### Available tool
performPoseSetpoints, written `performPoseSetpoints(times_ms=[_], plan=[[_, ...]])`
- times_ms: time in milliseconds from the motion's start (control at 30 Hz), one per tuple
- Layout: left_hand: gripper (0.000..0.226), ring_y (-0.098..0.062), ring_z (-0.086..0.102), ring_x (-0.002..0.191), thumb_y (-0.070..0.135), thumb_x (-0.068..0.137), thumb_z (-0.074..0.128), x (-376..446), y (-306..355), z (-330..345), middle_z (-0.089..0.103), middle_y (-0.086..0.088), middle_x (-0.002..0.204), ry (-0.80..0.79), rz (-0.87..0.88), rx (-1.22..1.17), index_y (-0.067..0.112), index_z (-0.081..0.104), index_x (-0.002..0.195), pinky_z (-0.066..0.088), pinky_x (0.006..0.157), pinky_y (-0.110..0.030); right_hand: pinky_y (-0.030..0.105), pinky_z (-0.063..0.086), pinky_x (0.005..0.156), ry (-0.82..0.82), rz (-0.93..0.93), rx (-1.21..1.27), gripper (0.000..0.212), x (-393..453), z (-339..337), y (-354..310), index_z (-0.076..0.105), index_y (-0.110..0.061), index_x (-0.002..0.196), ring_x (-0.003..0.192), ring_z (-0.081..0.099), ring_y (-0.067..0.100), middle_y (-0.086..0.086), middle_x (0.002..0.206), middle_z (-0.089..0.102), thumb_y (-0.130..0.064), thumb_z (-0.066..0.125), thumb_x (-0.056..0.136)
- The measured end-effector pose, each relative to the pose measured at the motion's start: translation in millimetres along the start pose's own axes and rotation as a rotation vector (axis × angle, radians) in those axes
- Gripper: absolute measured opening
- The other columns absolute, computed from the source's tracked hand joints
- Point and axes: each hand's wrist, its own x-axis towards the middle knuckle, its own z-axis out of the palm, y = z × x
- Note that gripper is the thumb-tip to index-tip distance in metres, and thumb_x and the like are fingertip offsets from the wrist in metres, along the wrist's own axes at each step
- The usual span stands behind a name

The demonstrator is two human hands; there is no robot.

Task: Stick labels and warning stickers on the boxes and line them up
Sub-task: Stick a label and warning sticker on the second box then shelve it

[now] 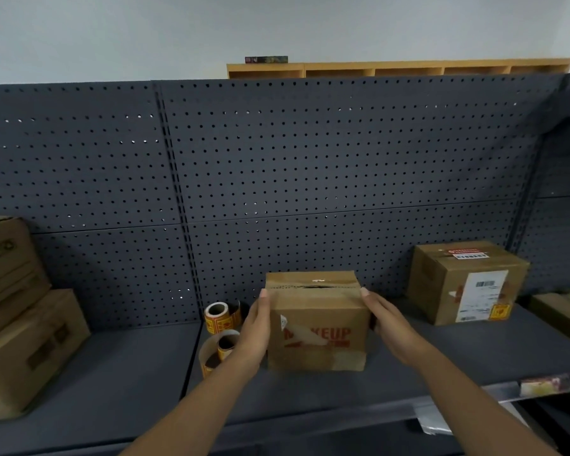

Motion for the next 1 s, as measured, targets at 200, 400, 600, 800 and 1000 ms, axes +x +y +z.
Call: performPoseSetpoints(times_ms=[200, 400, 600, 800, 1000], plan=[[0.043, 0.005, 0.054, 0.123, 0.055, 0.099, 0.055, -12.8, -20.9, -7.1, 0.055, 0.024, 0.136, -0.202, 0.179, 0.113, 0.054, 0.037, 0.139, 0.048, 0.092, -0.015, 0.041, 0.044, 0.115, 0.007, -0.107, 0.03, 0.081, -7.4, -13.2, 20.0, 0.059, -0.032, 0.139, 0.134, 0.057, 0.012, -0.009, 0.14, 0.064, -0.074, 0.077, 0.072], [0.089, -0.003, 0.047, 0.139, 0.068, 0.088, 0.065, 2.1, -53.8, -10.5, 0.051, 0.019, 0.149, -0.231, 0.205, 0.214, 0.045, 0.016, 0.158, 0.04, 0.119, -0.038, 0.03, 0.054, 0.101, -0.022, -0.131, -0.068, 0.061, -10.6, -5.7, 39.9, 0.057, -0.026, 0.14, 0.127, 0.062, 0.011, -0.009, 0.134, 0.069, -0.035, 0.08, 0.084], [0.061, 0.002, 0.063, 0.118, 0.047, 0.093, 0.068, -4.1, -35.9, 5.9, 0.066, 0.017, 0.132, -0.077, 0.23, 0.074, 0.034, 0.045, 0.148, 0.054, 0.095, -0.021, 0.025, 0.058, 0.093, 0.099, -0.223, -0.125, 0.039, -11.6, 3.1, 32.2, 0.064, -0.021, 0.136, 0.116, 0.069, 0.008, -0.01, 0.123, 0.074, -0.033, 0.067, 0.098], [0.024, -0.012, 0.068, 0.105, 0.051, 0.098, 0.062, -11.1, -3.1, 14.0, 0.073, 0.013, 0.11, 0.038, 0.153, 0.055, 0.036, 0.062, 0.118, 0.056, 0.09, -0.038, 0.043, 0.06, 0.066, 0.447, -0.284, -0.476, 0.047, -3.7, 6.4, 8.2, 0.075, -0.023, 0.084, 0.075, 0.072, 0.012, -0.005, 0.08, 0.076, -0.068, 0.063, 0.09], [0.041, -0.02, 0.065, 0.112, 0.048, 0.099, 0.06, 13.6, 16.4, 0.3, 0.066, 0.006, 0.126, -0.007, 0.048, 0.093, 0.035, 0.053, 0.137, 0.053, 0.102, -0.047, 0.036, 0.044, 0.056, 0.405, -0.184, -0.492, 0.05, 9.0, 17.5, -5.0, 0.068, -0.006, 0.076, 0.066, 0.065, 0.031, 0.011, 0.067, 0.067, -0.049, 0.058, 0.1]])
